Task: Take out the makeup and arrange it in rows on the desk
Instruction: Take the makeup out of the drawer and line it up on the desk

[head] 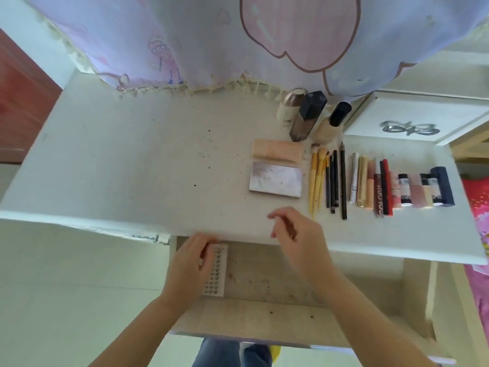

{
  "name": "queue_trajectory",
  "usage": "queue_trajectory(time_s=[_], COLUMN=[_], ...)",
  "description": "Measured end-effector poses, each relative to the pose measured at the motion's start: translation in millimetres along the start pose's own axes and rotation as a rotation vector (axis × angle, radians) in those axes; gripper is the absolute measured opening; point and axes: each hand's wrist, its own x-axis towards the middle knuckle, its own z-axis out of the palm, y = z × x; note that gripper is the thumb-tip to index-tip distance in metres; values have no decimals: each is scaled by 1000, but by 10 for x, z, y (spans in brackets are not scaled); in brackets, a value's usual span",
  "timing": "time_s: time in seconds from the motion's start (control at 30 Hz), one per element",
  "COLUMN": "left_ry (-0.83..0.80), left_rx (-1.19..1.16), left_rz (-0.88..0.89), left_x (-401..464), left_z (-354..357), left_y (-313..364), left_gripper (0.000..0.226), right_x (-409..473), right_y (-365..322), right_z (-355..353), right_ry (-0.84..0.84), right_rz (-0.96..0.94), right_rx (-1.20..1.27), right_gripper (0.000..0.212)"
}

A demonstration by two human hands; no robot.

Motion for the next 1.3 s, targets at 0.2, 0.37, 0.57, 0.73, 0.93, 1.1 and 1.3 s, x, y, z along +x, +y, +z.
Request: queue_trajectory(time_s=[0.2, 0.37, 0.57, 0.73, 0.93, 1.1, 1.3], left_ry=[-272, -294, -221, -214, -381, -263, -57], left_rx=[211, 164, -19, -125, -441, -568, -500], left_rz=[-468, -535, -565, -603, -602, -439, -349], left_x=[-487, -406, -418, -419, -373, 394, 1804], left_z=[473, 712, 698, 496, -225, -763, -797], left_y=[-786, -868, -835, -669, -99, 390, 549], left_gripper=[48, 67, 63, 60, 23, 15, 20], right_x=[-454, -188, -69, -184, -409, 130, 1245], right_y=[773, 840, 807, 616, 189, -277, -598], right_z=[1240, 1754, 1854, 1444, 449, 48, 73], right_ry=[-402, -318, -336, -417, -468, -236, -20], right_rz=[367, 490, 630, 503, 433, 279, 176], right_rx=[-185, -97, -13, 79, 299, 329, 196], right_gripper=[30, 24, 26, 15, 11, 22, 18])
